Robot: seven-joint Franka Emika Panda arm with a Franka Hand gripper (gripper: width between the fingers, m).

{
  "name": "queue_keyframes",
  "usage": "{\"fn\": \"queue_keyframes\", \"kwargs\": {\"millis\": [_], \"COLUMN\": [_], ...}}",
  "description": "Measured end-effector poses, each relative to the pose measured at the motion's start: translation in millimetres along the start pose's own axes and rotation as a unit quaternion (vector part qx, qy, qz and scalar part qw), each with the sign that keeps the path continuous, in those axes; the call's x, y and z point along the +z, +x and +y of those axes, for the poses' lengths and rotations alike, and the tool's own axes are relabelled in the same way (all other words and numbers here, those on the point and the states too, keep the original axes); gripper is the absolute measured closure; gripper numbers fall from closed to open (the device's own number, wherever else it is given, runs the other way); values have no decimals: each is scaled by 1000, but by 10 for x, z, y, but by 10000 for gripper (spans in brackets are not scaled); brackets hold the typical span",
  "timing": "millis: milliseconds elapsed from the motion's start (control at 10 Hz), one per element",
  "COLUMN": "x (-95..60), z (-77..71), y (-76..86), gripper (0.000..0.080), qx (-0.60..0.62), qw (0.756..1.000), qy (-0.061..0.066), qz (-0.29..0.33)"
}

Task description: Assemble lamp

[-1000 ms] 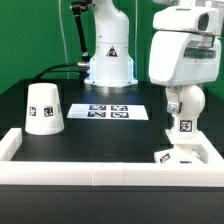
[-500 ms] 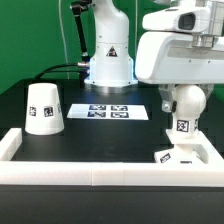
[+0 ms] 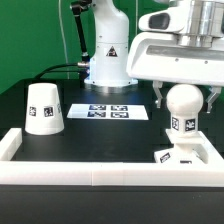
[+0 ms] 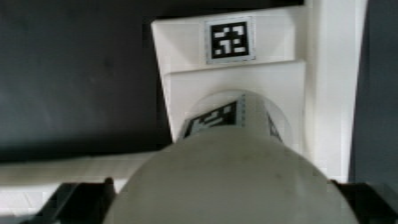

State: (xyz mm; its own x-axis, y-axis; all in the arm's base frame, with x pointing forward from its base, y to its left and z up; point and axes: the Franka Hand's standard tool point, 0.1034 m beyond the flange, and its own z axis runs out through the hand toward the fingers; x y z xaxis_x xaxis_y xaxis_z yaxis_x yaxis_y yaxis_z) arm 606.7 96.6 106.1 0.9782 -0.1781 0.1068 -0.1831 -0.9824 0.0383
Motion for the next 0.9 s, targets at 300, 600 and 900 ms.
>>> {"fn": "queue_keyframes", "kwargs": {"millis": [300,600,900], "x": [4,7,-3], "z": [-5,-22,-45], "y": [-6,-33,-66], "gripper": [223,223,223], "qx": [95,194,364], "qw": [995,981,930], "qy": [6,10,11], "qz": [-4,-14,-37]}}
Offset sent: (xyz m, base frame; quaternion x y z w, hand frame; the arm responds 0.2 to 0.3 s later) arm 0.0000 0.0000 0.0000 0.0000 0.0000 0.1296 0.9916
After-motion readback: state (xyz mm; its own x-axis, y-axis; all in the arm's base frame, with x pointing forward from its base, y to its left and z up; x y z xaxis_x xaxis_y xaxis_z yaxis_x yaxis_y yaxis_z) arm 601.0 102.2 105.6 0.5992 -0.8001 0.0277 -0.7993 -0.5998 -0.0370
